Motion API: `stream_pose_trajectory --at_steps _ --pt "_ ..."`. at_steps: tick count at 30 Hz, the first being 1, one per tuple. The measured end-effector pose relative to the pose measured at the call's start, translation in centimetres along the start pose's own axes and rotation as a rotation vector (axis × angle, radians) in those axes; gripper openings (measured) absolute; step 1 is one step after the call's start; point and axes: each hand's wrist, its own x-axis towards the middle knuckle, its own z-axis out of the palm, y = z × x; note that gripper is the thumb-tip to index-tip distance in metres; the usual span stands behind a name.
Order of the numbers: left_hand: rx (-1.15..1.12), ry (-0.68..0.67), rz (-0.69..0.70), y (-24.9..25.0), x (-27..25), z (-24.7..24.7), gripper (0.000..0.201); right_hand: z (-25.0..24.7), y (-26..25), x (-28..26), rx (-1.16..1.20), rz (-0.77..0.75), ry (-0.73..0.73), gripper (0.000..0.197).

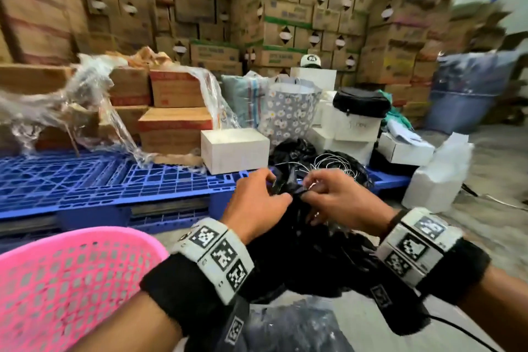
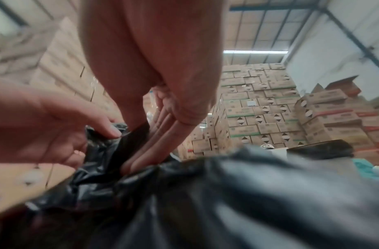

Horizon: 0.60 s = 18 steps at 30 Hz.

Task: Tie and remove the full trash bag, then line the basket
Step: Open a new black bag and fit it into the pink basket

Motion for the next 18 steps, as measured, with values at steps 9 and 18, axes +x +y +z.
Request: stream_pose_trajectory --at_steps 9,18 --pt "0.183 0.239 0.425 1.6 -2.3 -15.4 0.015 1.1 -13.8 1.9 0.156 -0.401 0.030 0.013" --pt "0.457 0.317 0.623 -4.9 -11.7 -24.2 0.033 8.1 -21.3 2.6 -0.357 -0.547 -0.206 0.041"
